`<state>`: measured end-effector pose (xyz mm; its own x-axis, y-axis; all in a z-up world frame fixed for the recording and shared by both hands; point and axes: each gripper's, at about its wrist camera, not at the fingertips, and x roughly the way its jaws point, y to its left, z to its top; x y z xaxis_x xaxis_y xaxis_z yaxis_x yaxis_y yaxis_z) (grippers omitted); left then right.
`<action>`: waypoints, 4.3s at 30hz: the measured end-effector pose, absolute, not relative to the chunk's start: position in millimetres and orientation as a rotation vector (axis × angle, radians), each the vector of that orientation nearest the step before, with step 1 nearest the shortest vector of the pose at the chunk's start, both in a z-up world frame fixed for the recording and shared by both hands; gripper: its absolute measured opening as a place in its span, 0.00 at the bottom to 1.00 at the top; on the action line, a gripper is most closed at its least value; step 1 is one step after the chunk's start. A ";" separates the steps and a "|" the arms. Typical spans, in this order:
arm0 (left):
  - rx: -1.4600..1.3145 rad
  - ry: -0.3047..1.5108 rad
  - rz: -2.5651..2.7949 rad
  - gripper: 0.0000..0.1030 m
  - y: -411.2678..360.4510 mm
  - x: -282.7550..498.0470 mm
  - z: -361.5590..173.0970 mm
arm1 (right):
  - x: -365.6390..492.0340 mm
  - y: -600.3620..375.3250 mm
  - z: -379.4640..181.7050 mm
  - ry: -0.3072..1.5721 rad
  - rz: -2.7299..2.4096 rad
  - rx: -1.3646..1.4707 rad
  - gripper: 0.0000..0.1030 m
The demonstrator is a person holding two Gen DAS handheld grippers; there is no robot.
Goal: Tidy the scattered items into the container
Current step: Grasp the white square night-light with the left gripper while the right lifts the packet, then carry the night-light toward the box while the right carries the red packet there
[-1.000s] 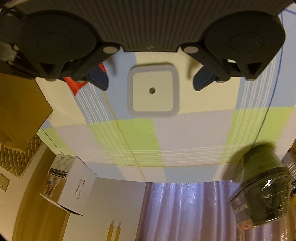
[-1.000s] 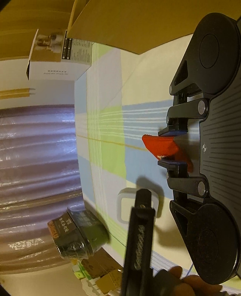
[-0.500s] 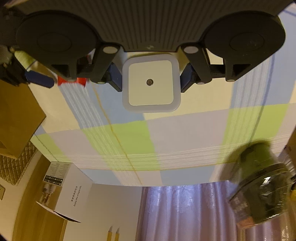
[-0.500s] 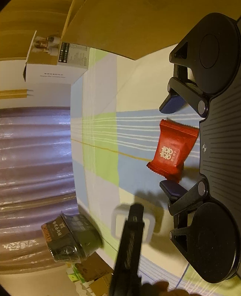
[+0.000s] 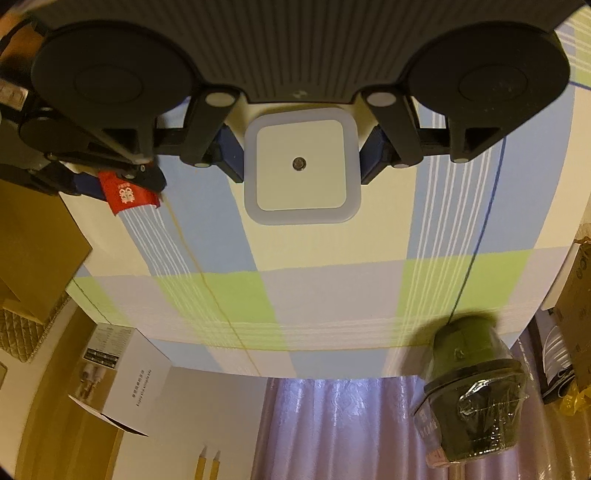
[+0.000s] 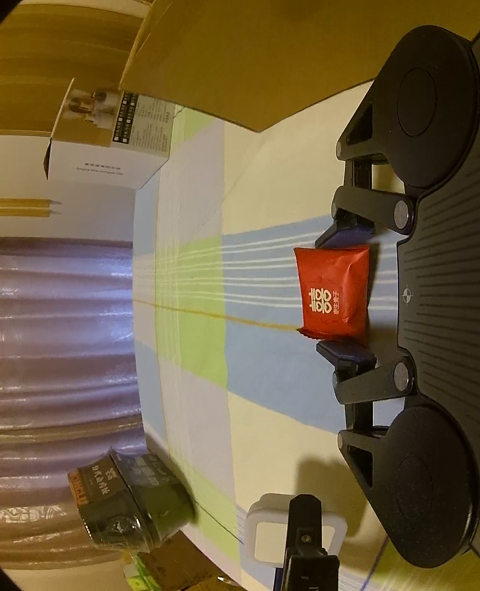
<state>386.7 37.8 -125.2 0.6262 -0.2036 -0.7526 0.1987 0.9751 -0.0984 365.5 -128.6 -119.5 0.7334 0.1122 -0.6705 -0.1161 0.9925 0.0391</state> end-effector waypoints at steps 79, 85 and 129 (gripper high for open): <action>0.067 0.804 -0.552 0.59 -196.3 190.6 38.8 | 143.9 -366.9 90.6 0.501 -0.069 0.110 0.48; 0.080 0.808 -0.593 0.59 -228.0 200.8 37.2 | 143.4 -387.9 88.2 0.505 -0.089 0.120 0.48; 0.098 0.831 -0.630 0.59 -277.3 276.4 10.4 | 195.7 -416.1 61.3 0.533 -0.098 0.141 0.48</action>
<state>276.4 -277.3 10.4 0.5042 -0.4839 -0.7153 0.5583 0.8146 -0.1575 195.7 -416.1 61.3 0.8567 -0.0565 -0.5127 0.1299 0.9856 0.1084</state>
